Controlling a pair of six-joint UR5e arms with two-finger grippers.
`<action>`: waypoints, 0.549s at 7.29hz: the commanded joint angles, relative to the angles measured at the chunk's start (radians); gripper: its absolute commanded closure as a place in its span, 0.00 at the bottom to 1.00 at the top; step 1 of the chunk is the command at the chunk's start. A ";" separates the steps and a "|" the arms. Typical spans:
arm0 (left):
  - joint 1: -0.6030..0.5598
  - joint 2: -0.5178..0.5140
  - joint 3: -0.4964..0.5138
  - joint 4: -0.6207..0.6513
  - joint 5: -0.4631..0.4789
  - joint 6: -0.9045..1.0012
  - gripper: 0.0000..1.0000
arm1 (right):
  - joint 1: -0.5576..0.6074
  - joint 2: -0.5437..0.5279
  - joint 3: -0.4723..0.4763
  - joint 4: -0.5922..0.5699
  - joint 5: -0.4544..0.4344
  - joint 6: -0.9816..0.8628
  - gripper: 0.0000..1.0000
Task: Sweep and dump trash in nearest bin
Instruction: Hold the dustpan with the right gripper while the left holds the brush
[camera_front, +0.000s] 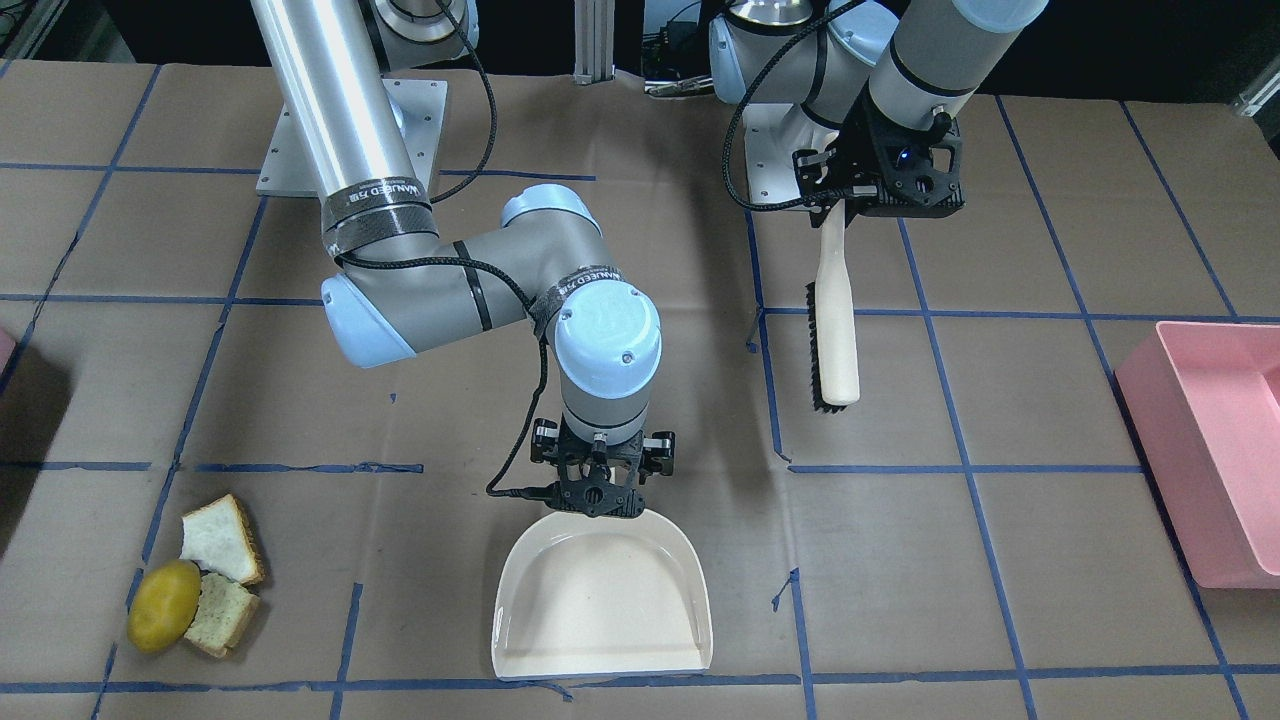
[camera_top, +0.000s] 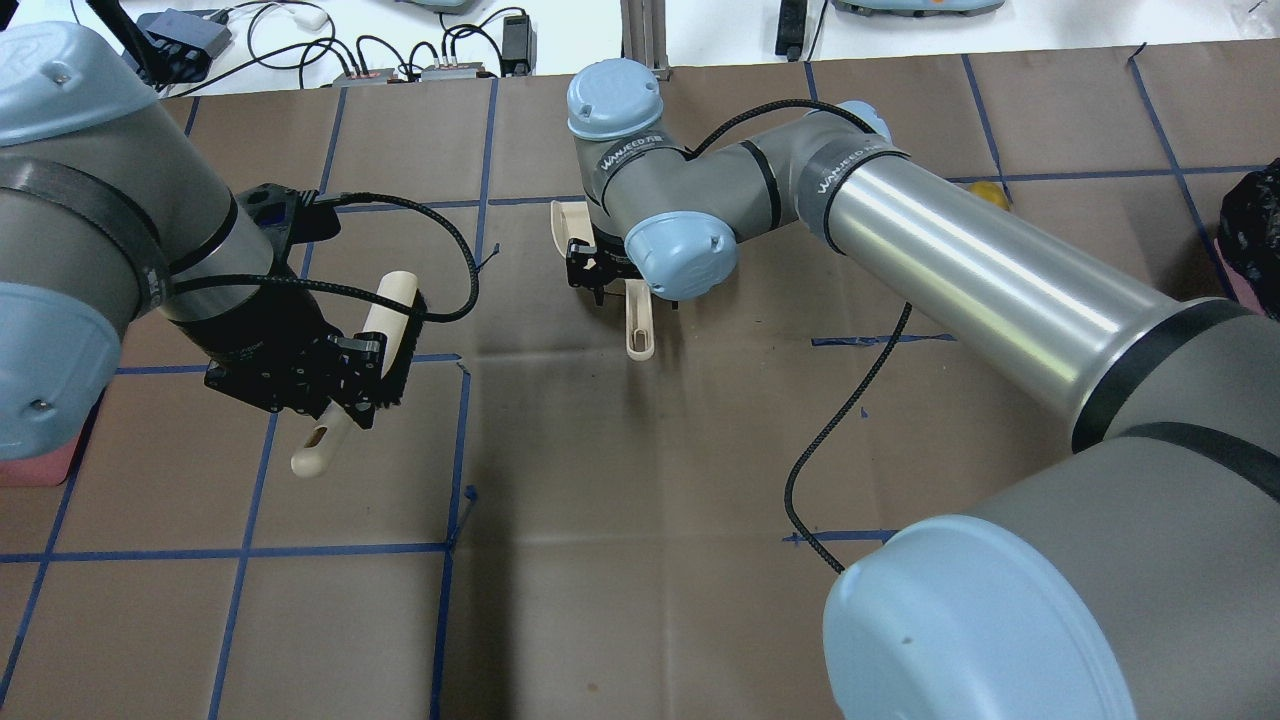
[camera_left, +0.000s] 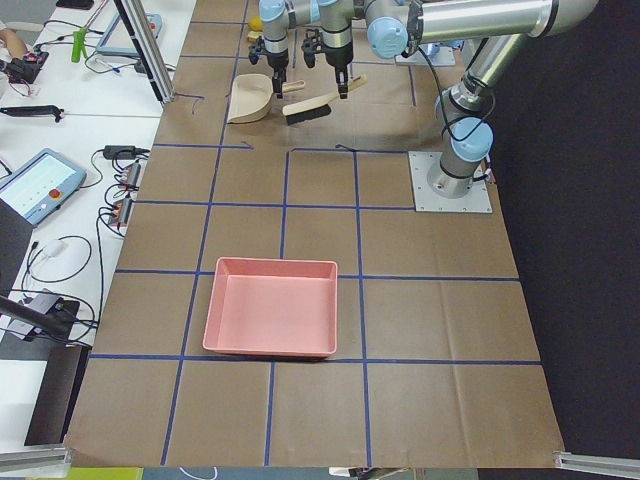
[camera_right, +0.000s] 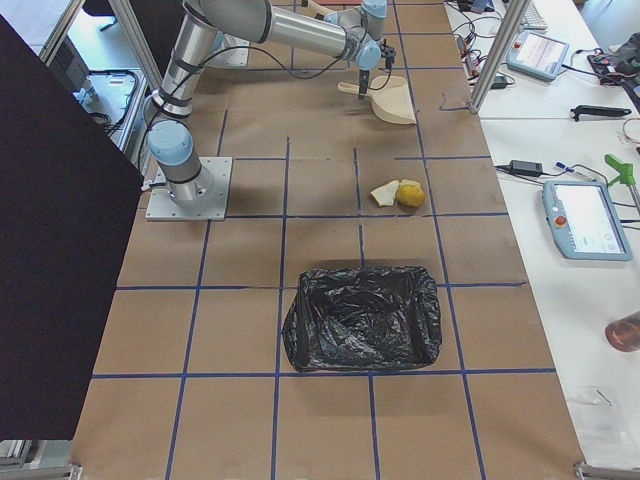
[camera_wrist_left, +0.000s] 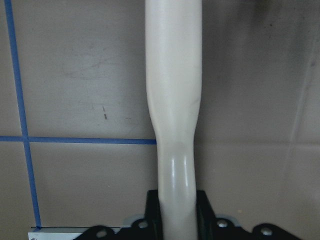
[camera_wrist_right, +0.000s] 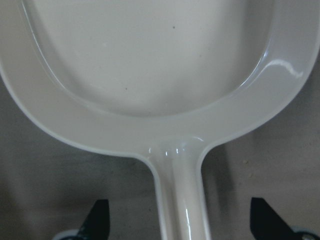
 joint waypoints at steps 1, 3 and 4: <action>0.000 0.000 0.000 -0.003 0.000 0.000 0.97 | -0.001 0.001 0.000 0.002 -0.003 -0.008 0.51; 0.000 0.000 0.001 -0.021 -0.003 0.000 1.00 | -0.006 -0.002 -0.008 0.041 -0.001 -0.010 0.85; 0.000 0.000 0.003 -0.020 -0.005 0.000 1.00 | -0.006 -0.005 -0.009 0.045 -0.003 -0.011 0.93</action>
